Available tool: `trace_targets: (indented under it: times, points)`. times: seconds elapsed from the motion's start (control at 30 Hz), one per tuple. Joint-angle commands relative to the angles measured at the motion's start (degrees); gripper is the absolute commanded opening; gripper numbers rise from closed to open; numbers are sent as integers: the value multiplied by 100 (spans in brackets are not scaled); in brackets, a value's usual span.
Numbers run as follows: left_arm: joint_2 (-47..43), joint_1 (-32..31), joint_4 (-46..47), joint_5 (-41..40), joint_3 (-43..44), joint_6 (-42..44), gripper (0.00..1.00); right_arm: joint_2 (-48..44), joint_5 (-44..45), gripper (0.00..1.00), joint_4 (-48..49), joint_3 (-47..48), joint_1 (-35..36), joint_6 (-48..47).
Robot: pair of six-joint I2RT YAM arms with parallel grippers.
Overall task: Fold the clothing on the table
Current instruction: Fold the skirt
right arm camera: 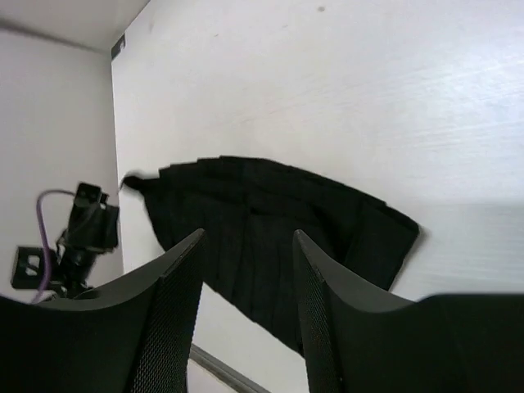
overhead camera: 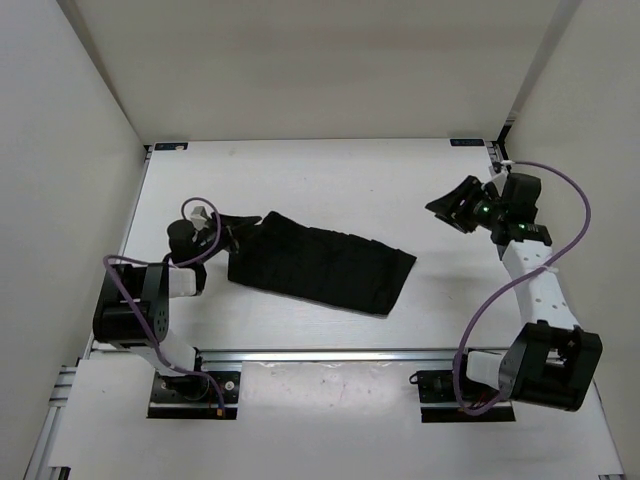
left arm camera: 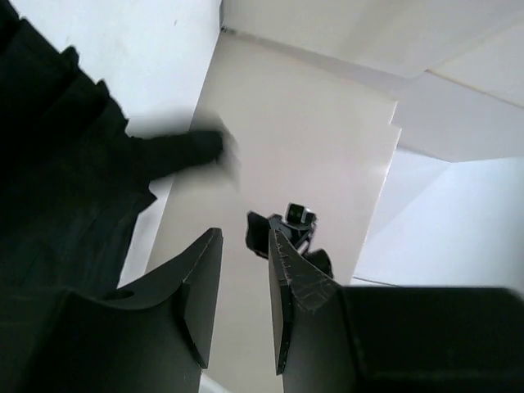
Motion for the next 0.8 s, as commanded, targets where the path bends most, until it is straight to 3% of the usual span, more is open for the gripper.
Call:
trace_targets:
  times: [0.0, 0.07, 0.23, 0.3, 0.37, 0.43, 0.53, 0.6, 0.77]
  points:
    - [-537, 324, -194, 80, -128, 383, 40, -152, 273, 51, -884, 300, 502, -597]
    - [-704, 377, -845, 151, -197, 824, 38, -161, 414, 51, -1070, 187, 749, -624]
    - [-687, 359, -1033, -51, -462, 1141, 37, -180, 308, 51, -1042, 193, 1038, -685]
    - [-643, 333, -1391, -60, -183, 1596, 31, -21, 483, 51, -1357, 386, 1206, -869]
    - [-599, 342, -2435, -147, 327, 2484, 29, 312, 624, 51, -1831, 624, 1338, -1028]
    - [-616, 412, -4363, -463, 1186, 3983, 27, 453, 826, 51, -2359, 791, 1400, -1213]
    - [-625, 369, -5994, -1359, 2014, 5296, 26, 419, 915, 51, -2406, 678, 1515, -1205]
    - [-538, 342, -6280, -1624, 2279, 5659, 32, 209, 723, 52, -2223, 503, 1532, -1100]
    - [-318, 324, -6287, -1379, 2368, 6081, 33, 497, 282, 54, -1886, 378, 1681, -888]
